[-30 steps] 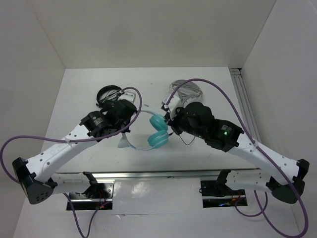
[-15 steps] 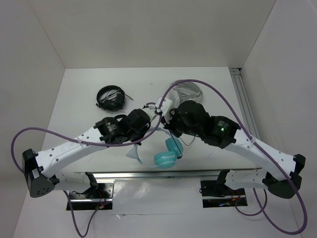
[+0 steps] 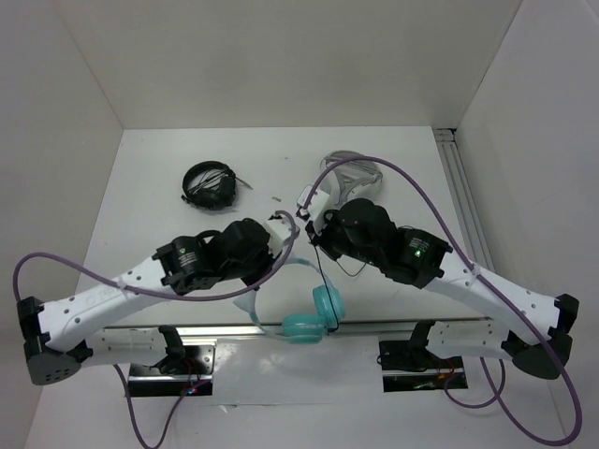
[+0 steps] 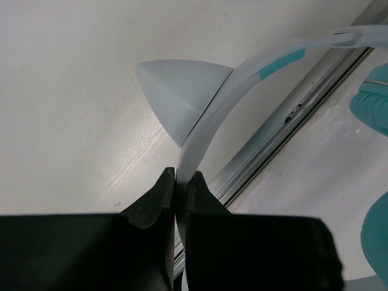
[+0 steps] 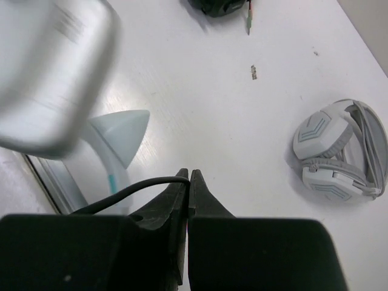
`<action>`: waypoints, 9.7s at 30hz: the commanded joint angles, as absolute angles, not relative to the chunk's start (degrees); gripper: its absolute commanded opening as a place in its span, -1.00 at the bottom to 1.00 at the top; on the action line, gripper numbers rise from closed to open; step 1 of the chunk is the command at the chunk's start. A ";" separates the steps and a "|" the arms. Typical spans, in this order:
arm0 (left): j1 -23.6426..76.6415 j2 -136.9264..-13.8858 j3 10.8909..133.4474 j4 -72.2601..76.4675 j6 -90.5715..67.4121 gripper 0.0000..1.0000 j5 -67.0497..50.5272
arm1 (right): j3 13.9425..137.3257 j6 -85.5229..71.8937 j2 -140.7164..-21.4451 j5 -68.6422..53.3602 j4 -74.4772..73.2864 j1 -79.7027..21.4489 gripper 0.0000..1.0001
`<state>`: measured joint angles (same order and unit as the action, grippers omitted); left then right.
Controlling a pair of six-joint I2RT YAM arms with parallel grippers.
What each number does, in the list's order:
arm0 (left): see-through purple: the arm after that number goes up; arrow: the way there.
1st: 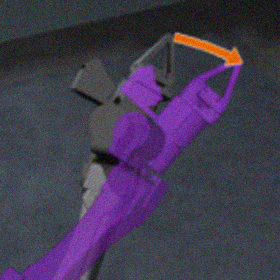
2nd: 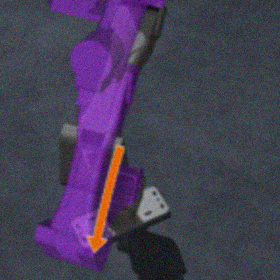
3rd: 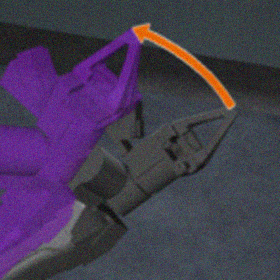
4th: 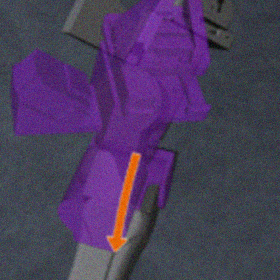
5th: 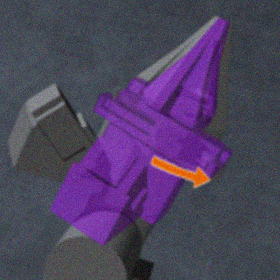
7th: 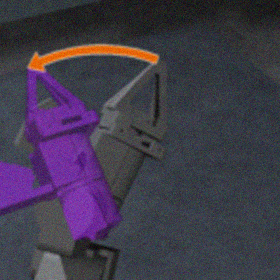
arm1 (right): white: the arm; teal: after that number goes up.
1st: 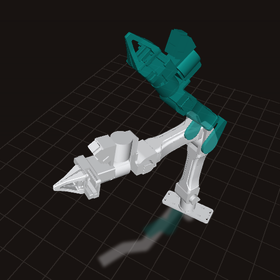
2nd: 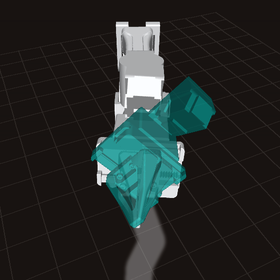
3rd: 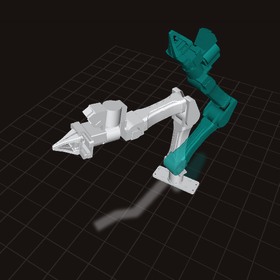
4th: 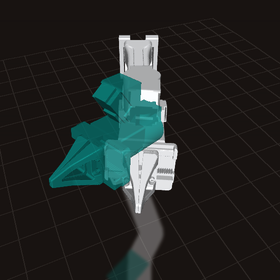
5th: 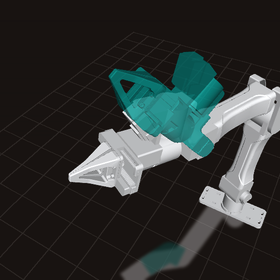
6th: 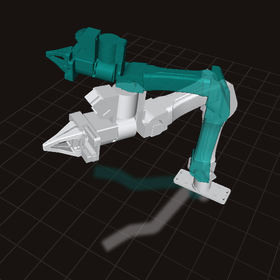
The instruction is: Wrap the headphones
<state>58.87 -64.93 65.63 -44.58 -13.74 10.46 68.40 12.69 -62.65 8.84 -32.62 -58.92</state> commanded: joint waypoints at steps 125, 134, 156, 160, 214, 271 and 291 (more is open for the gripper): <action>59.59 -43.95 75.67 -25.05 -34.19 -1.00 53.86 | 36.39 -6.94 -87.36 -31.29 39.99 -48.16 -0.30; 59.59 -46.58 78.83 -21.72 -30.51 -1.00 64.50 | 33.40 -7.47 -86.84 -31.20 41.75 -50.62 -0.30; 48.09 -55.72 79.01 -16.17 -17.41 -1.00 66.62 | 27.94 -6.34 -75.68 -10.93 35.55 -64.31 -1.00; 44.22 -57.48 76.74 -17.05 -19.15 -1.00 64.69 | 30.58 -4.22 -70.85 -1.34 27.35 -72.06 -1.00; 53.00 -51.33 62.57 -48.16 -16.27 -1.00 11.96 | 67.77 20.40 -70.14 4.31 -8.36 -41.40 -1.00; 53.00 -58.71 92.10 -53.61 -39.11 -1.00 38.32 | 37.71 -25.06 -107.23 -22.77 72.08 -45.00 -0.01; 53.00 -60.38 94.31 -55.20 -39.64 -1.00 37.79 | 33.83 -8.70 -91.84 3.16 46.05 -59.68 0.43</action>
<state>52.77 -61.30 91.20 -59.24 -36.53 37.41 33.61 -11.05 -91.46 -1.37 46.61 -60.12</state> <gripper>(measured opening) 0.146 0.707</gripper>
